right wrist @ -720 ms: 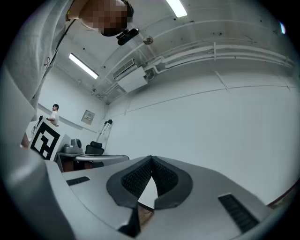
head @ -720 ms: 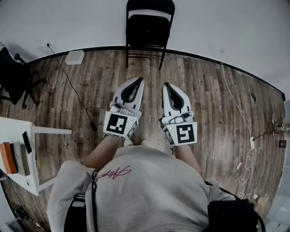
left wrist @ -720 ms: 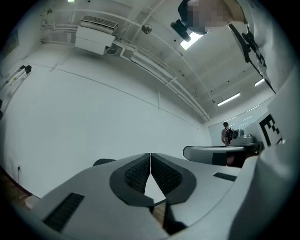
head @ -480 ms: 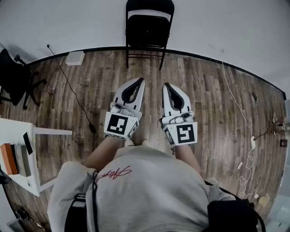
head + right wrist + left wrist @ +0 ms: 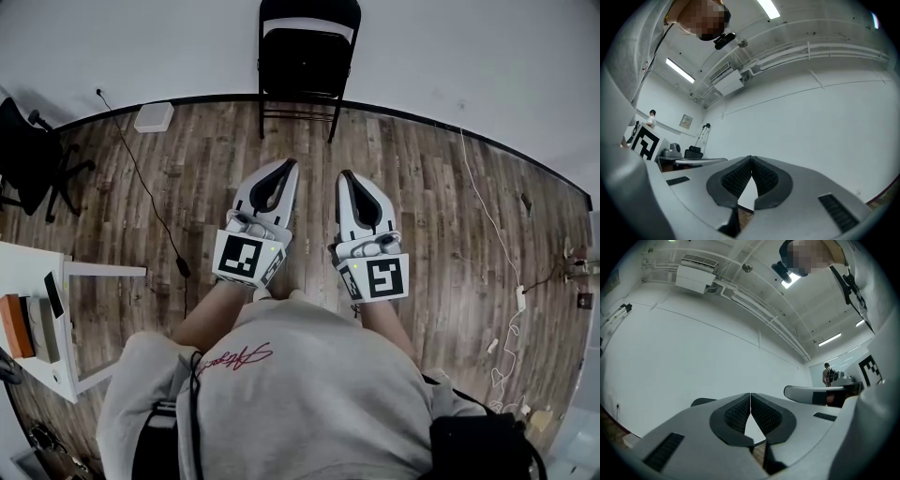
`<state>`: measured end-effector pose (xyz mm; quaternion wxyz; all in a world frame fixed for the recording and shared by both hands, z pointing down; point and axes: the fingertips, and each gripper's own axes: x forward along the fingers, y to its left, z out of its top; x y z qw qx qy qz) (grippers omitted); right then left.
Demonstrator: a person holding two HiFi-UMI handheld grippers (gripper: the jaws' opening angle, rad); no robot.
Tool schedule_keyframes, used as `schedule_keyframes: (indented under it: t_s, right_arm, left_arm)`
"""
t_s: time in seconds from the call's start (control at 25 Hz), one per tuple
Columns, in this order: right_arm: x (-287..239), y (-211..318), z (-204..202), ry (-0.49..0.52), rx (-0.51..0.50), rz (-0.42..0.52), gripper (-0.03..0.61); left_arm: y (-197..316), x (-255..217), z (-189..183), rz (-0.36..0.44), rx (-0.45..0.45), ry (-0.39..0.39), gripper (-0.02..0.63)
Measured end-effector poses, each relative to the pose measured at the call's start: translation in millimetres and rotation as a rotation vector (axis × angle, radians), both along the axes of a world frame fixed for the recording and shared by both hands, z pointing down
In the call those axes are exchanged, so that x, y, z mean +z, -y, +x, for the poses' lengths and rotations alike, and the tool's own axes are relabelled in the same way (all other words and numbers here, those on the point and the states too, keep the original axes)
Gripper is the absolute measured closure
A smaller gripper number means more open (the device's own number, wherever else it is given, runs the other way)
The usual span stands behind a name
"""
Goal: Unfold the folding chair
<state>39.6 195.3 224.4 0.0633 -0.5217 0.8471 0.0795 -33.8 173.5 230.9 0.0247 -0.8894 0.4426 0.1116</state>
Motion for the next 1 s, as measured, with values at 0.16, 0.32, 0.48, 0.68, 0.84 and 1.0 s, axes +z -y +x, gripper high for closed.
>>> schedule_keyframes:
  t_s: [0.16,0.32,0.48,0.68,0.84,1.0]
  right_arm:
    - [3,8,12,0.016,-0.016,-0.004,0.565]
    - [9,22,17,0.001,-0.04,-0.003,0.565]
    - [21,50,19,-0.01,-0.057,-0.034,0.565]
    - [28,124,22,-0.02,-0.059,-0.018,0.565]
    - [37,217,26,-0.028,-0.039,-0.016,0.565]
    - [29,328,18,-0.022,-0.012,-0.004,0.565]
  left_arm:
    - [9,2,10,0.005,-0.011,-0.01,0.598]
    - [25,3,12,0.008,-0.046,-0.025,0.598]
    - [54,16,15,-0.022,-0.045,-0.018,0.598]
    - [127,25,19,-0.026,-0.049,-0.027,0.597]
    - [220,38,24,-0.034,-0.022,-0.023,0.598]
    - [328,34,22,-0.032,0.017,-0.011,0.597]
